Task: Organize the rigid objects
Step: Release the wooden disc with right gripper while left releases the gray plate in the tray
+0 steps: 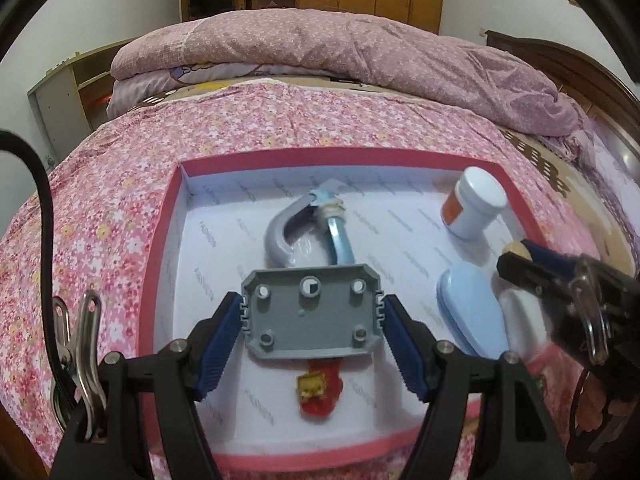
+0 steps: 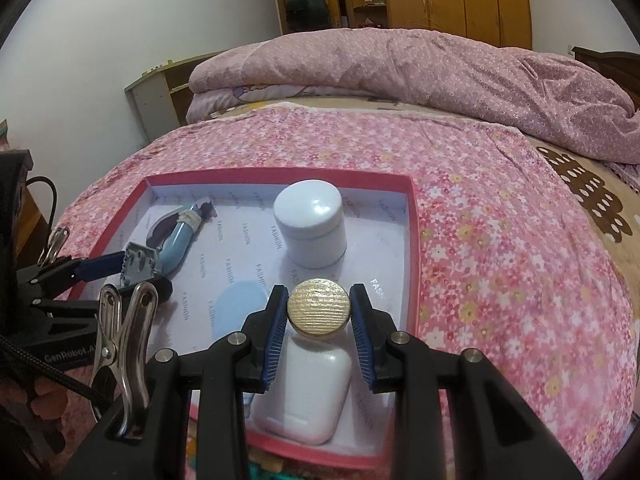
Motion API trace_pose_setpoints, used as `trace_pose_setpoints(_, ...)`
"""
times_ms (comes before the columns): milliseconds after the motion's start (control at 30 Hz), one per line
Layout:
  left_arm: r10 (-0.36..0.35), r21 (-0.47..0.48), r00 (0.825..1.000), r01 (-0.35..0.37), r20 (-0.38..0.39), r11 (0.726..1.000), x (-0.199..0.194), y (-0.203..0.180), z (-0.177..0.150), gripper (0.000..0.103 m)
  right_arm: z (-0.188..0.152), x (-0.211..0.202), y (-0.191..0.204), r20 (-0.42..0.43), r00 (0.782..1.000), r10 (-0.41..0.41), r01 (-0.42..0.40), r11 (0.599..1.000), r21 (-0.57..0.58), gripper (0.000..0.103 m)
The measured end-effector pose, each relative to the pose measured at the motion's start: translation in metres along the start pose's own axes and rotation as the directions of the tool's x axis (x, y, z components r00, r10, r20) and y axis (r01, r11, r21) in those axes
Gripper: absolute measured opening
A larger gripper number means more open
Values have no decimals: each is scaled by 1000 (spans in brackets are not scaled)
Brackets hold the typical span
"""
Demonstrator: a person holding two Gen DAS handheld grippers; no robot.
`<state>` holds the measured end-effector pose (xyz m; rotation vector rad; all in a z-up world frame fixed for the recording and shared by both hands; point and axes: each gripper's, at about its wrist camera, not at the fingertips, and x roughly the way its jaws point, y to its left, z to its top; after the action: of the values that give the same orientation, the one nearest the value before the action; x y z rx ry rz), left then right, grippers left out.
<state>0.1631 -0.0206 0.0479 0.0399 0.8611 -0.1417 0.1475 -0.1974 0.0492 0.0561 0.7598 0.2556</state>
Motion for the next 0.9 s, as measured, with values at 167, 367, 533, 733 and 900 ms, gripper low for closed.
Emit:
trace_pose_setpoints(167,34,37,999,-33,-8,999,9,-4,3,74,3,8,-4,-4,1000,5,-5,1000,7,32)
trace_pose_setpoints(367,48,63,999,-48,-12,997,12,-11,4,75,4,11,-5,4,1000,16,-16,1000,25,33)
trace_pose_setpoints(533,32,52,999,-31,-13,998,3,-14,4,75,3,7,-2,6,1000,20,-20,1000,18,41)
trace_pose_setpoints(733,25,78,1000,-26,15,997,-14,-21,3,75,1,-12,2,54,999,8,-9,1000,13,45)
trace_pose_setpoints(900,13,62,1000,-14,19,998,-24,-18,-1,75,-1,-29,6,86,996,14,-15,1000,14,51)
